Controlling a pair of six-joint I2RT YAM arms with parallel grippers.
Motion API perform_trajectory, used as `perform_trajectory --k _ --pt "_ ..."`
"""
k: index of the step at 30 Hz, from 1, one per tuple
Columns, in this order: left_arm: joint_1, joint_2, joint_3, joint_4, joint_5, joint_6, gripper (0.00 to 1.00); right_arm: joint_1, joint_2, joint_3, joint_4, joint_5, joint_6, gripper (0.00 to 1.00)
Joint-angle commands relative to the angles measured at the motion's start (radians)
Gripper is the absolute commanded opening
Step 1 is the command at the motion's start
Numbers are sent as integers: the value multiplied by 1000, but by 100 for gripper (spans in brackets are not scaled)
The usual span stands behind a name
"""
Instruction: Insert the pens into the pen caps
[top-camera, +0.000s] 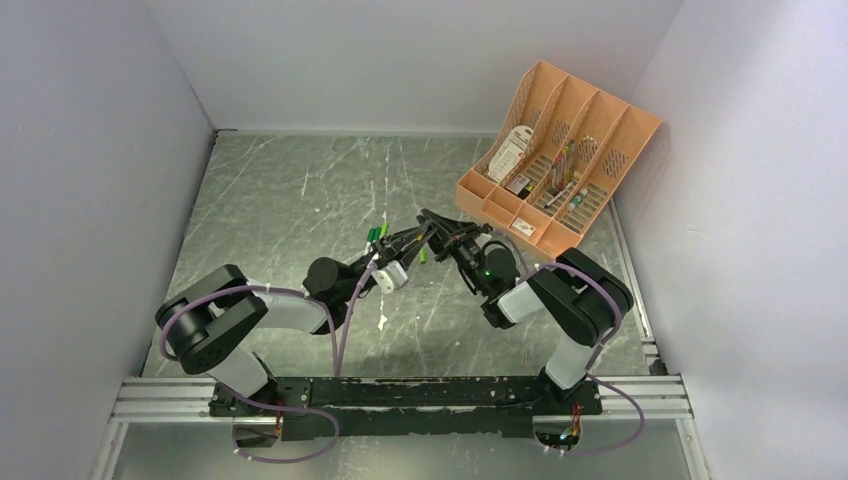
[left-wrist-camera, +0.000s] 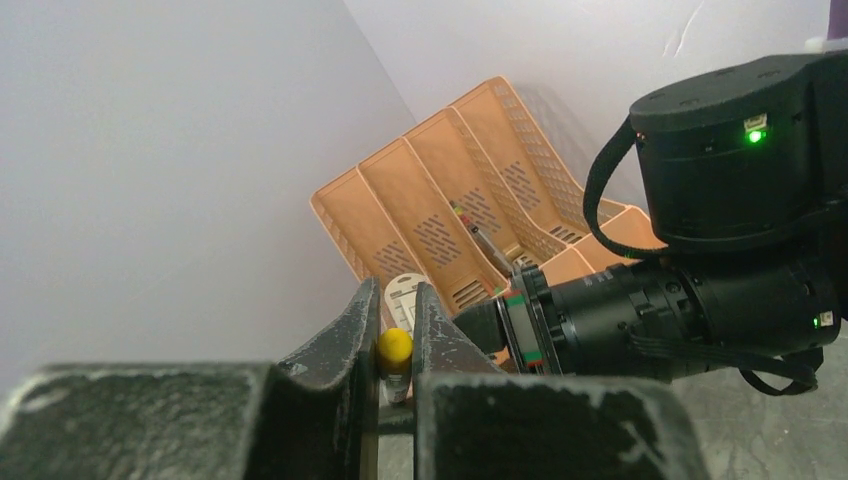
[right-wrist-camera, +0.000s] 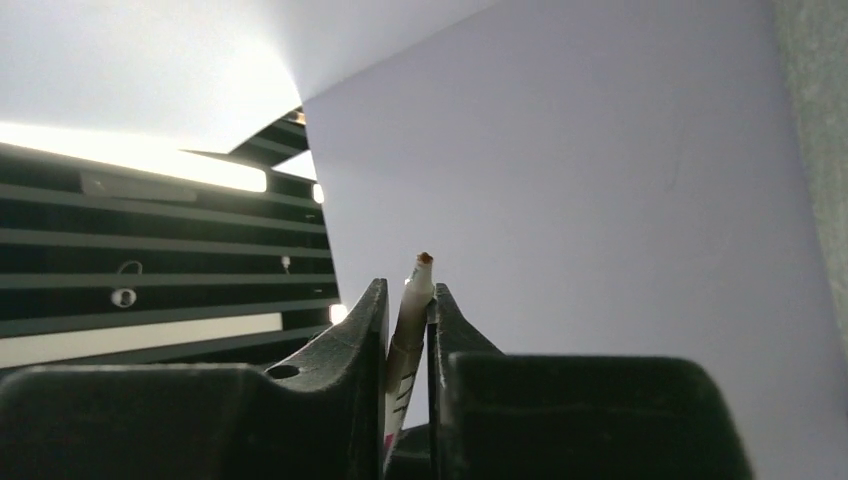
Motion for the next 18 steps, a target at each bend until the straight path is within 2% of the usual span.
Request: perform_trajectory --k 1,3,4,5,6,7,9,13,15,18 --pt "-8 22 -8 269 -28 2 7 6 8 29 292 -26 73 2" --pt "-8 24 -10 268 -36 -3 7 3 14 36 292 -26 72 0" --pt "-8 21 -11 268 -44 -17 13 2 15 40 292 -26 73 0" --pt "-8 14 -14 267 -37 -33 45 -2 14 43 292 -27 70 0" --pt "-7 5 -15 266 -46 -69 89 -6 15 44 291 -25 67 0" --pt "-7 -10 -16 262 -60 -116 99 -10 14 43 292 -23 62 0" --pt "-8 -62 -15 215 -56 -177 100 -27 13 38 291 -23 44 0" --pt "0 -212 33 -91 -26 -320 100 -96 15 27 291 -47 -27 0" --pt "22 -268 108 -283 -82 -504 100 -148 18 34 291 -79 -101 0" --pt "100 -322 169 -491 -14 -741 100 -218 35 71 287 -178 -193 0"
